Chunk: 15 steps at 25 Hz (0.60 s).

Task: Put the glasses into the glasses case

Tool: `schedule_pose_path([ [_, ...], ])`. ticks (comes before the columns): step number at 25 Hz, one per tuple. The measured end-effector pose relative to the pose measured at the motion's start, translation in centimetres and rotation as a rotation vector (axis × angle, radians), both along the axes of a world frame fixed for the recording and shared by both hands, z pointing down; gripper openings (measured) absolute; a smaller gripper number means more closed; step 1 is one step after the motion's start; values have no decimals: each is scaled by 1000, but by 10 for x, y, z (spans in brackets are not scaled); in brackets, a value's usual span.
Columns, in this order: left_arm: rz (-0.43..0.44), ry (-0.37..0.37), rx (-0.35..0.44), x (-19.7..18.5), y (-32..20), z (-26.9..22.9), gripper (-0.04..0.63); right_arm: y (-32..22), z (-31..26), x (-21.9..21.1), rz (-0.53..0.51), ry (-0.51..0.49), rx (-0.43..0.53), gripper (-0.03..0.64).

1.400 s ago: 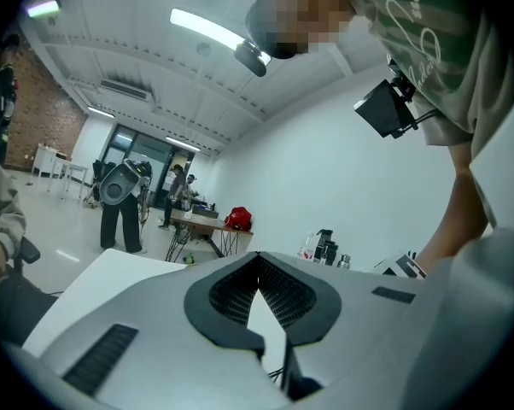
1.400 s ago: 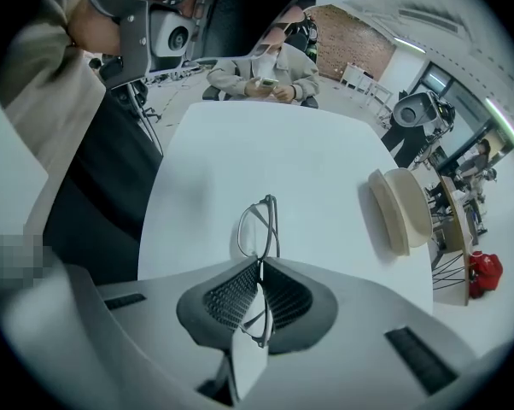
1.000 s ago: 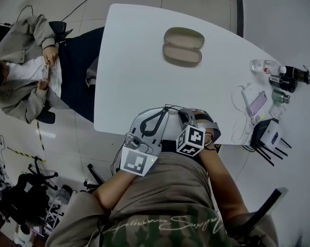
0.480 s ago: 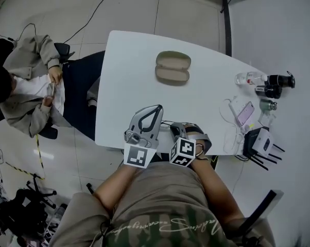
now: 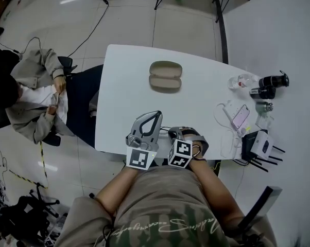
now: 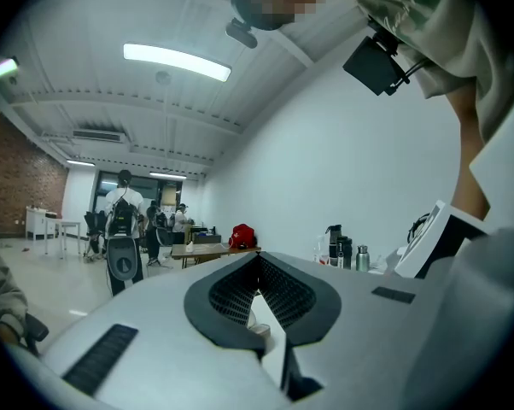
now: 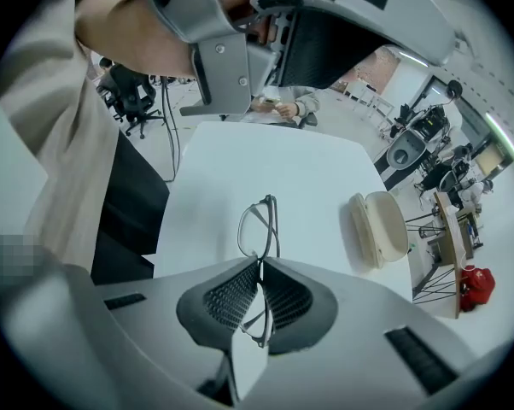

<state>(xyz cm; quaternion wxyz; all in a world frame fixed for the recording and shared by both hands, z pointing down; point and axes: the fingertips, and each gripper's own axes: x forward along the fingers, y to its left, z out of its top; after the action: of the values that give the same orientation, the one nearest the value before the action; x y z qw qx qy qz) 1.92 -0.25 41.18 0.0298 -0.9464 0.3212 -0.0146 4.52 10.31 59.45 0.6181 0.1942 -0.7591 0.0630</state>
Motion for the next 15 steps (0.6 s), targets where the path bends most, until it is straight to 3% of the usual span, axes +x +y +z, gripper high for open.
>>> schedule_pose_path([
  [11,-19,-33,19,22,18,-27,6,13,-21,7,-102,-9,17,31],
  [15,-28,6,52,13,28,-42,6,19,-25,4,-111,-9,20,31],
])
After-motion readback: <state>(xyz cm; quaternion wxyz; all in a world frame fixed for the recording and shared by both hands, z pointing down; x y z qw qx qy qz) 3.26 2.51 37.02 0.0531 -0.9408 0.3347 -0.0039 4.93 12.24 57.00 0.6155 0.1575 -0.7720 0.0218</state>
